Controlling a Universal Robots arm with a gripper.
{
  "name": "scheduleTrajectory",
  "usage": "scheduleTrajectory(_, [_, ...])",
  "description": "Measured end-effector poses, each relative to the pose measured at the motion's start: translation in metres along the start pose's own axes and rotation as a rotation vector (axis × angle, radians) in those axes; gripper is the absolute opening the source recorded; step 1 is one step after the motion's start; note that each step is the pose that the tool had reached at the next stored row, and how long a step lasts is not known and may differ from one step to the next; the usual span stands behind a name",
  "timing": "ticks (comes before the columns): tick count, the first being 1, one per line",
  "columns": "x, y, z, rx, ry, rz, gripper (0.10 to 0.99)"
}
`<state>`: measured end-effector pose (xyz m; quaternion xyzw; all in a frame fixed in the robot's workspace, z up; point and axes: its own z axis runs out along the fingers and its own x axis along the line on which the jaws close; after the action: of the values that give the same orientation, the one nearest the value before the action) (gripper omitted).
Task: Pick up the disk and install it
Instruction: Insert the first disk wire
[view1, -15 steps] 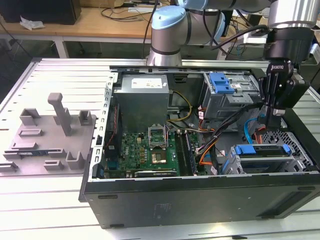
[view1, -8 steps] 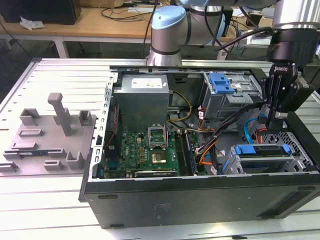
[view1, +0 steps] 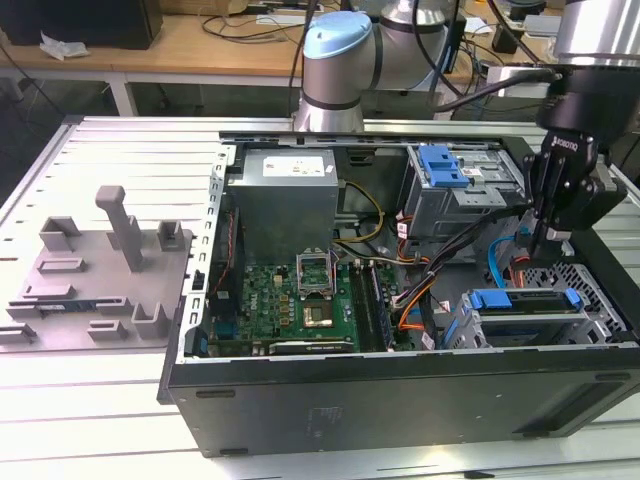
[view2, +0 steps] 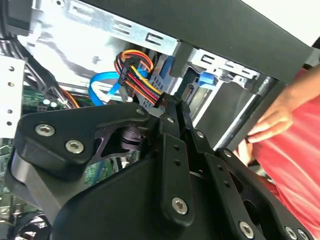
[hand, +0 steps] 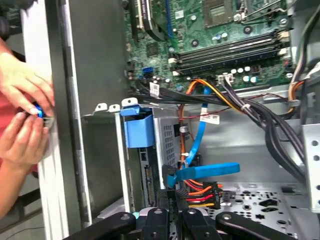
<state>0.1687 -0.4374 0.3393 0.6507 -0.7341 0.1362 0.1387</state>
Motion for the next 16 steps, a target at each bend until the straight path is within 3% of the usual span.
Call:
scheduleTrajectory(3, [0.0034,-0.0004,0.0008,-0.003,-0.0362,0.000,0.165])
scheduleTrajectory(5, [0.0073,-0.0009,0.0013,-0.006,-0.0736,-0.001,0.165])
scheduleTrajectory(7, [0.0101,-0.0012,0.0013,-0.008,-0.0954,-0.001,0.165])
scheduleTrajectory(9, [0.0154,-0.0017,0.0003,-0.011,-0.1238,-0.002,0.165])
scheduleTrajectory(11, [0.0196,-0.0020,-0.0012,-0.013,-0.1396,-0.002,0.165])
scheduleTrajectory(13, [0.0270,-0.0026,-0.0036,-0.016,-0.1669,-0.003,0.165])
scheduleTrajectory(16, [0.0330,-0.0032,-0.0042,-0.020,-0.1964,-0.004,0.165])
